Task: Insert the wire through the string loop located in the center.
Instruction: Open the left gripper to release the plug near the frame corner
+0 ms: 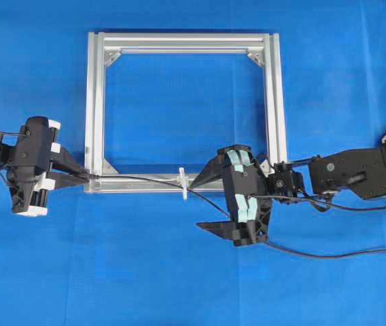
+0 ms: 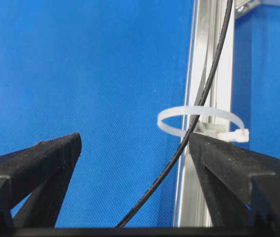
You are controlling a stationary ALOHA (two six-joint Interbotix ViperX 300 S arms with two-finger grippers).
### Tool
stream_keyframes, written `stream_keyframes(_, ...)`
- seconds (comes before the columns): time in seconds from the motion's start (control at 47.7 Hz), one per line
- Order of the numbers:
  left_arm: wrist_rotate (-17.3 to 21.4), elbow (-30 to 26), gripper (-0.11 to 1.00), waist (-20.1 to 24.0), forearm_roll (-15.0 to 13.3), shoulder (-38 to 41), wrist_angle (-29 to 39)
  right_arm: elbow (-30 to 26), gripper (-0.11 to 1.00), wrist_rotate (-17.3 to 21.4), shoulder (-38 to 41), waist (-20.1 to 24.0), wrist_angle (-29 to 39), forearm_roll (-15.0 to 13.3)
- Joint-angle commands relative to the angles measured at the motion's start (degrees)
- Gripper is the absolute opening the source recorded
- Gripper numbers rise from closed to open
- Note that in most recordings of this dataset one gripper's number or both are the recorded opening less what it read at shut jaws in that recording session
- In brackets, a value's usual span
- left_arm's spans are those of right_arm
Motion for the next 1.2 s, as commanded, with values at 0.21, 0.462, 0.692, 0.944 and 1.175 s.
stream_keyframes(0.21,0.09,-0.88,0.54,-0.18,0.09,-0.35,-0.53,-0.88,0.94,0.09,-1.76,0.26,-0.18,0.00)
stream_keyframes(0.462,0.18,-0.53,0.90,-0.18,0.18,-0.79,-0.18,-0.88,0.94,0.09,-1.85,0.35,0.44,0.00)
stream_keyframes(0.692,0.18,-1.58,0.89,-0.18,0.09,-3.34,2.72,-0.97,0.94,0.09,-4.04,0.35,2.90,0.00)
stream_keyframes(0.944,0.26,-2.55,0.89,-0.18,0.09,-9.23,7.47,-1.14,0.94,-0.09,-9.23,0.35,7.56,0.00)
stream_keyframes(1.175,0.18,-2.20,0.89,-0.18,0.09,-12.48,7.56,-0.88,0.94,-0.18,-12.66,0.18,9.67,-0.26)
